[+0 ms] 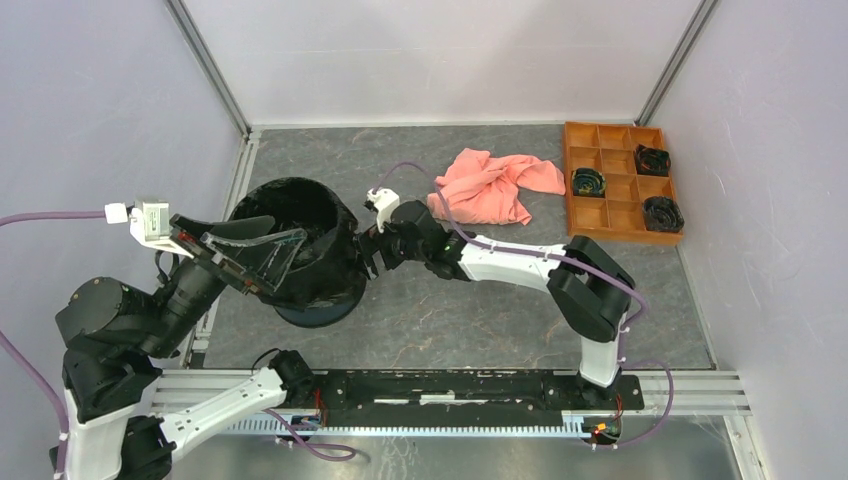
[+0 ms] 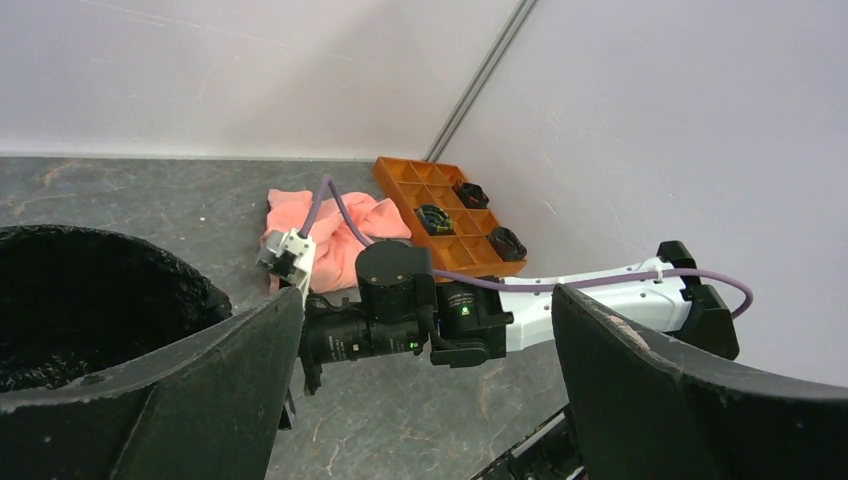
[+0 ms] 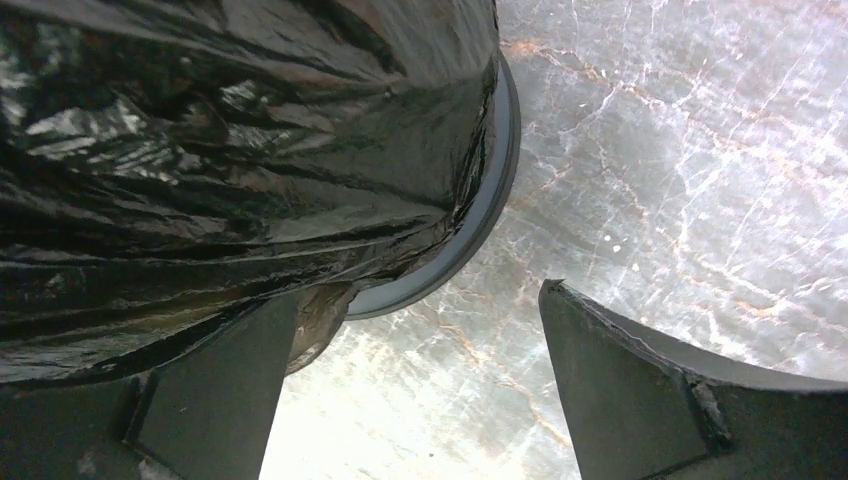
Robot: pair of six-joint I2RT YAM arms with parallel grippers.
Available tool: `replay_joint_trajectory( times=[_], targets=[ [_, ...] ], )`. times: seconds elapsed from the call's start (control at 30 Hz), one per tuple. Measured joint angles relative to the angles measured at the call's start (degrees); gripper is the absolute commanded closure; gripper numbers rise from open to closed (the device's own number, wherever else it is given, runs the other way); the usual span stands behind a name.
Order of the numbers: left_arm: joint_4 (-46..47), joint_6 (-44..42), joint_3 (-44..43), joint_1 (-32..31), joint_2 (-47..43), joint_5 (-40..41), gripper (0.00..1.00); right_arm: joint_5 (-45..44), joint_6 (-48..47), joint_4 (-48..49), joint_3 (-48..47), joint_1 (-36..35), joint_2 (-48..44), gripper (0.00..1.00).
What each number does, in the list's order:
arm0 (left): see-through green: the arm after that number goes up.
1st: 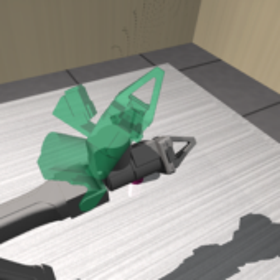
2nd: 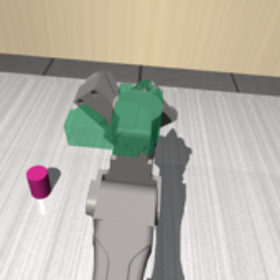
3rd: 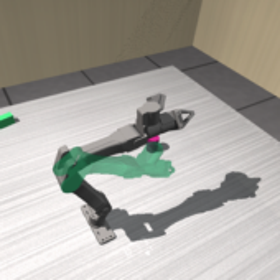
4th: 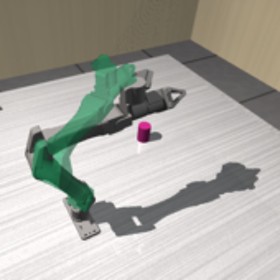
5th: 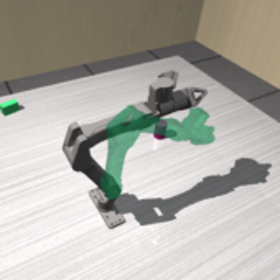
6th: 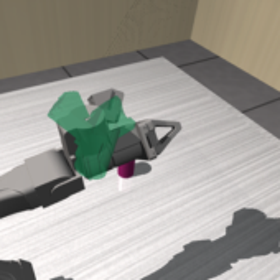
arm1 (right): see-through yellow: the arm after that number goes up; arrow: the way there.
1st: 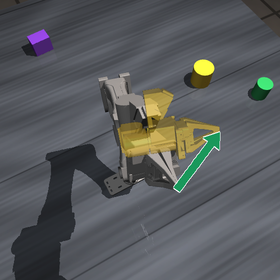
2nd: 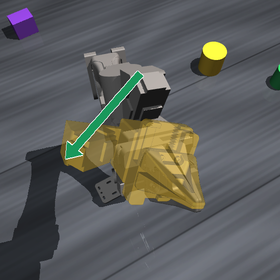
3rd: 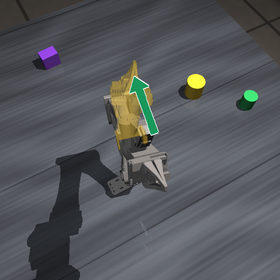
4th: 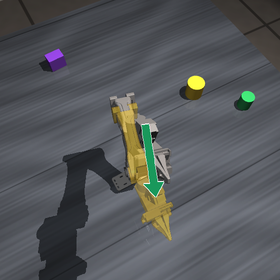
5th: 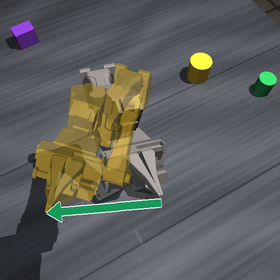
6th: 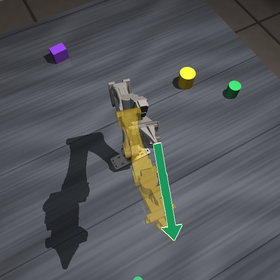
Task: Put the trash bags into the trash bin
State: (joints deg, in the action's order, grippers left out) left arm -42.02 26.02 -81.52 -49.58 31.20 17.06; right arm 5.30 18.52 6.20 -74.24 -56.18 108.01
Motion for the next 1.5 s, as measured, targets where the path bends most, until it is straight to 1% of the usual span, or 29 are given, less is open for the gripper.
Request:
replay_joint_trajectory(
  times=[0.1, 0.13, 0.17, 0.23, 0.37, 0.5, 0.63, 0.7, 0.8, 0.9, 0.97, 1.03, 1.13, 1.2, 1.27, 1.33, 1.4, 1.5],
  targets=[
    [-0.4, 0.0, -0.1, 0.0, -0.5, 0.0, 0.00, -1.1, 4.2, 1.7, 2.1, -0.7, -0.9, 0.02],
    [-0.5, 0.0, -0.1, 0.0, -0.6, 0.1, 0.00, -1.5, 6.8, 3.7, 5.7, -1.0, -2.7, 0.02],
    [-0.7, 0.0, -0.1, 0.0, -0.7, 0.2, 0.00, -1.7, 7.4, 3.7, 6.8, -1.3, -3.3, 0.02],
    [-1.0, -0.2, -0.1, 0.0, -0.9, 0.6, 0.00, -2.7, 10.7, 5.6, 12.2, -2.4, -6.4, 0.02],
    [-1.2, -0.9, -0.1, 0.0, -0.7, 0.8, 0.00, -6.2, 15.1, 7.0, 20.0, -6.8, -12.3, 0.02],
    [-1.2, -1.3, -0.1, 0.0, -0.4, 0.7, 0.00, -12.0, 16.7, 8.5, 22.7, -12.2, -15.4, 0.02],
    [-1.2, -1.3, -0.2, 0.0, -0.3, 0.6, 0.00, -19.5, 17.1, 14.8, 22.4, -18.1, -13.6, 0.02],
    [-2.1, -1.3, -1.1, 0.0, -0.1, 0.3, 0.00, -23.8, 17.1, 16.3, 18.9, -20.5, -9.4, 0.02],
    [-4.7, -1.4, -5.4, 0.0, 1.2, 0.3, 0.00, -28.9, 17.7, 18.6, 10.6, -22.9, -0.6, 0.02],
    [-6.8, -1.4, -10.3, 0.0, 2.3, 0.3, 0.00, -34.1, 18.8, 22.9, 8.4, -24.6, 3.8, 0.02],
    [-7.6, -1.4, -11.6, 0.0, 2.1, 0.2, 0.00, -39.6, 18.9, 24.2, 6.1, -25.7, 7.1, 0.06],
    [-8.0, -1.4, -11.6, 0.0, 1.4, 0.2, 0.00, -46.6, 19.2, 23.0, -0.5, -26.7, 12.0, 0.10],
    [-9.3, -1.0, -10.8, 0.0, 0.2, -0.3, 0.00, -54.1, 19.5, 21.6, -9.2, -27.3, 17.2, 0.13],
    [-10.0, -0.6, -11.2, 0.0, 0.1, -1.2, 0.00, -56.9, 15.8, 24.7, -12.2, -27.2, 19.1, 0.13],
    [-10.7, -0.5, -12.1, 0.0, 0.4, -2.1, 0.00, -59.6, 10.1, 29.5, -16.0, -26.6, 22.1, 0.13],
    [-10.7, -0.5, -12.9, 0.0, 0.8, -2.6, 0.00, -61.8, 5.4, 32.0, -21.9, -25.7, 26.2, 0.15],
    [-10.6, -0.5, -13.3, 0.0, 1.2, -3.5, 0.00, -62.4, 2.9, 33.4, -28.8, -24.0, 31.1, 0.18],
    [-10.8, -0.5, -14.3, 0.0, 2.3, -4.6, 0.00, -62.1, 1.3, 33.8, -38.3, -20.6, 37.6, 0.18]
  ],
)
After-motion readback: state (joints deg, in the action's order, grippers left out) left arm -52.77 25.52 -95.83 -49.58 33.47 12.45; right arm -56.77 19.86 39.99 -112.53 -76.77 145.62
